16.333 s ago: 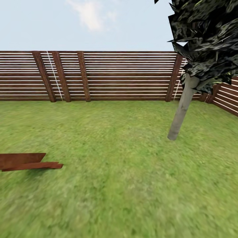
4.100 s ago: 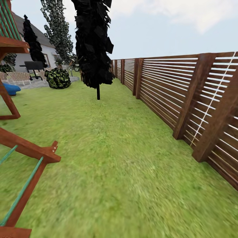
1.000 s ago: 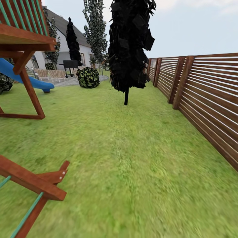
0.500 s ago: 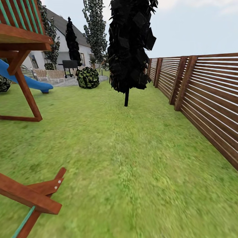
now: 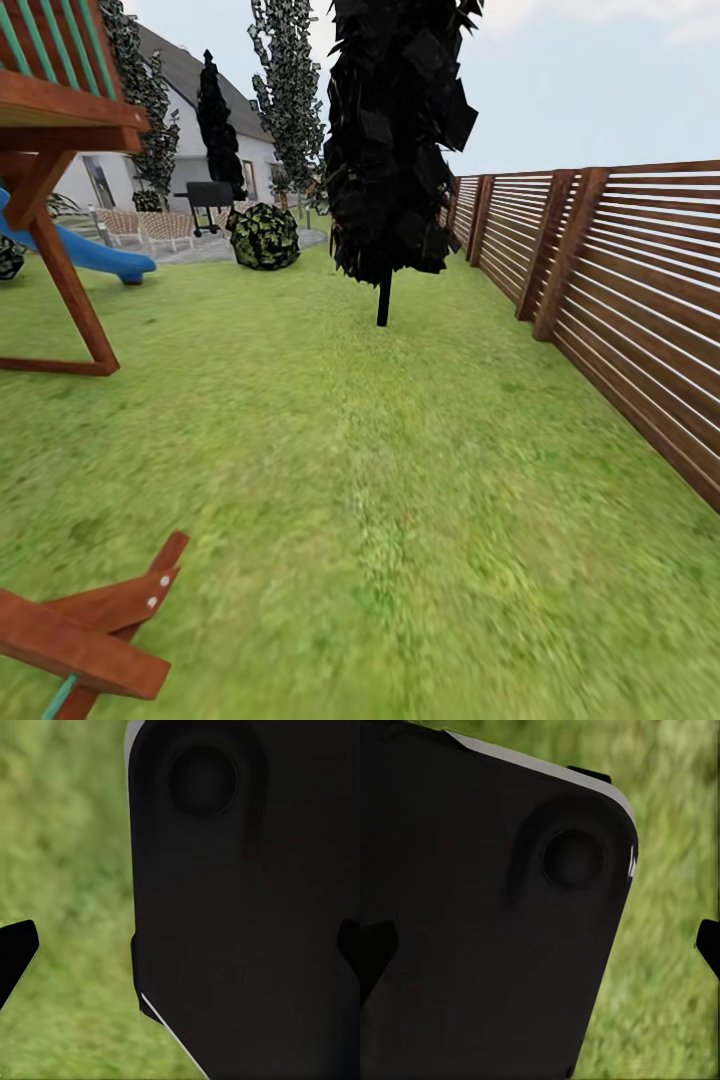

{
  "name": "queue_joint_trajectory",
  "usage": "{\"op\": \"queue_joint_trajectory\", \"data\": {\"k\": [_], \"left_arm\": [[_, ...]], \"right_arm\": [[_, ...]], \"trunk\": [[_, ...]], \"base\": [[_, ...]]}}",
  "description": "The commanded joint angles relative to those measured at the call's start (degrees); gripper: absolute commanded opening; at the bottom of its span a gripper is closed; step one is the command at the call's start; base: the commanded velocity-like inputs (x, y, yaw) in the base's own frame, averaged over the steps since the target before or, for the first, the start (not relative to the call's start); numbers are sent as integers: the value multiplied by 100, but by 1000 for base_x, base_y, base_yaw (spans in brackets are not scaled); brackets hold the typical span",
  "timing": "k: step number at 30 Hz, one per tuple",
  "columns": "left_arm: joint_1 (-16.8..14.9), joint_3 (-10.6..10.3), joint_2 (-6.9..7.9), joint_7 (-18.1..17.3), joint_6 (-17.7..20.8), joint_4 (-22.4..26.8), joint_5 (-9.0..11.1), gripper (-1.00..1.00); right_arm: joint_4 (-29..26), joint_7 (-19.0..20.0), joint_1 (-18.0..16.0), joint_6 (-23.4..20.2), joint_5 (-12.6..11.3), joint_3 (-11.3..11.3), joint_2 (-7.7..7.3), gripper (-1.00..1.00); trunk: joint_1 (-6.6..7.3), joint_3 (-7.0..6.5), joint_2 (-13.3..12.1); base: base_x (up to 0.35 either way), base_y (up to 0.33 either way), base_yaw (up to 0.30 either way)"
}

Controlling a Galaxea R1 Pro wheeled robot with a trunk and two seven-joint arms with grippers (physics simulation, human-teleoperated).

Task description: Take the three Easter eggs out of the wicker basket on the lawn in the garden, then place them on the lawn next to a single tree (choose any tree) so that all three eggs are next to the same tree and none are left in the basket.

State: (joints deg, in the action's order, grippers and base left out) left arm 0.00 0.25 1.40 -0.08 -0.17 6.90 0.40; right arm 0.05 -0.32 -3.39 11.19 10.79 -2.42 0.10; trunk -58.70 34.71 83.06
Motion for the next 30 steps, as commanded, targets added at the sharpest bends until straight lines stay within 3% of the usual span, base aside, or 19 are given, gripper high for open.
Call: {"op": "queue_joint_trajectory", "data": {"k": [1, 30], "left_arm": [[0, 2, 0, -1, -1, 5, 4, 100], [0, 2, 0, -1, -7, 5, 12, 100]], "right_arm": [[4, -3, -3, 15, 11, -21, -1, 100], [4, -3, -2, 15, 11, -21, 7, 100]], "trunk": [[-3, 5, 2], [-3, 5, 2]], "base": [[322, 0, 0], [322, 0, 0]]}}
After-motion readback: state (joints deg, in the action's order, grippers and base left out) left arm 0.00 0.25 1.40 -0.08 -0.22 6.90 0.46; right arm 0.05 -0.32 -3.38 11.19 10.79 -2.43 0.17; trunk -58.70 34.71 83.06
